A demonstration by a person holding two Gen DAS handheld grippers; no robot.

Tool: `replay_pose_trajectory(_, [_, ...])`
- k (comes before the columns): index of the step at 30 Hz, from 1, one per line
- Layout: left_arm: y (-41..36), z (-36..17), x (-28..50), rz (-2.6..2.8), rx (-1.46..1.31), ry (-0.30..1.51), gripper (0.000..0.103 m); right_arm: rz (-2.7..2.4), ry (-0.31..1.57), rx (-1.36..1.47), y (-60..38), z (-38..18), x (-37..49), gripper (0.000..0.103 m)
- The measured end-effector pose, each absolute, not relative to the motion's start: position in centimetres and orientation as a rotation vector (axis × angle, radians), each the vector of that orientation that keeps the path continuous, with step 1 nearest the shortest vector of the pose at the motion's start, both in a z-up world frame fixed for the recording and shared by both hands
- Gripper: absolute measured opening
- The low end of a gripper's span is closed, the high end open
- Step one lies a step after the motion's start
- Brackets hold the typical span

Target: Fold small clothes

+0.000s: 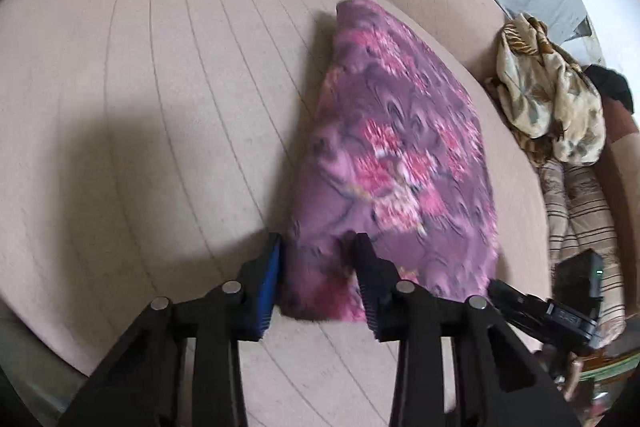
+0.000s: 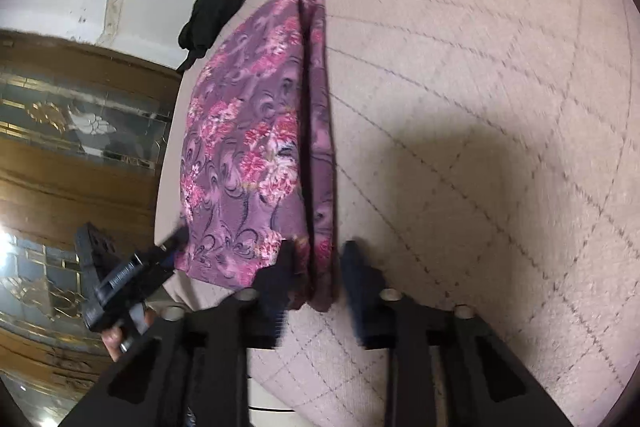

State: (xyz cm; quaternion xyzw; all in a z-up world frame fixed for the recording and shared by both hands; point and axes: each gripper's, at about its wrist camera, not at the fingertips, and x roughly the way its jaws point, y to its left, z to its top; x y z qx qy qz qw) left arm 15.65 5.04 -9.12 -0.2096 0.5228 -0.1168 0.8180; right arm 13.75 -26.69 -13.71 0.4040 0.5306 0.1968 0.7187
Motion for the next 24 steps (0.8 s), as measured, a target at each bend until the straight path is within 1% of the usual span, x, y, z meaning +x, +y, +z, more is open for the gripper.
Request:
replay_pose_trajectory(3, [6.1,-9.6,15.6,-0.261,-0.55,1.126,0.035,0.452,1.178,0.929,-26.6,-14.1,13.7,0.025])
replay_pose_trajectory(6, [6.3,-9.7,15.5,-0.266,-0.565,1.129,0.032,0.469,1.181,0.952,-26.9,-14.6,13.6,0.026])
replay_pose_trajectory(7, [6.3,-9.7,15.5,-0.271,-0.566,1.131,0.021,0.471,1.187,0.946,-26.8,-14.6,13.6,0.02])
replay_pose_trajectory(8, [6.5,-9.7,15.4,-0.295,-0.599,1.132,0.011,0.473,1.193,0.951,-26.9,-14.4,13.6,0.012])
replay_pose_trajectory(12, [7.8,-9.8,14.5,-0.267,-0.667,1.105,0.009,0.465,1.14,0.902,-27.4,-12.4,13.3,0.01])
replay_pose_trajectory(14, [7.4,-10.5,14.8,-0.23,-0.626,1.13,0.01,0.398,1.19,0.843,-27.0,-13.2,13.6,0.001])
replay_pose_trajectory(16, [6.8,-10.0,14.7,-0.222,-0.58,1.122,0.01,0.383,1.201,0.895,-27.5,-14.3,13.6,0.001])
replay_pose_trajectory(18, [6.2,-9.4,14.4,-0.207,-0.538,1.111,0.016,0.394,1.165,0.918,-28.1,-13.6,13.2,0.002])
replay_pose_trajectory(20, [5.9,-9.0,13.8,-0.19,-0.512,1.108,0.029,0.414,1.142,0.933,-28.3,-13.0,12.7,0.004])
replay_pose_trajectory(21, [5.6,-8.7,13.3,-0.183,-0.497,1.103,0.033,0.412,1.137,0.935,-28.2,-12.8,12.2,0.006])
replay_pose_trajectory(22, [5.3,-8.4,12.7,-0.166,-0.466,1.095,0.043,0.398,1.133,0.92,-28.0,-12.5,11.8,0.018])
replay_pose_trajectory(23, [5.3,-8.2,12.1,-0.152,-0.437,1.086,0.052,0.37,1.13,0.884,-27.6,-11.9,11.2,0.036])
replay_pose_trajectory(24, [4.9,-7.8,11.2,-0.138,-0.398,1.067,0.055,0.338,1.128,0.821,-26.9,-11.2,10.6,0.044])
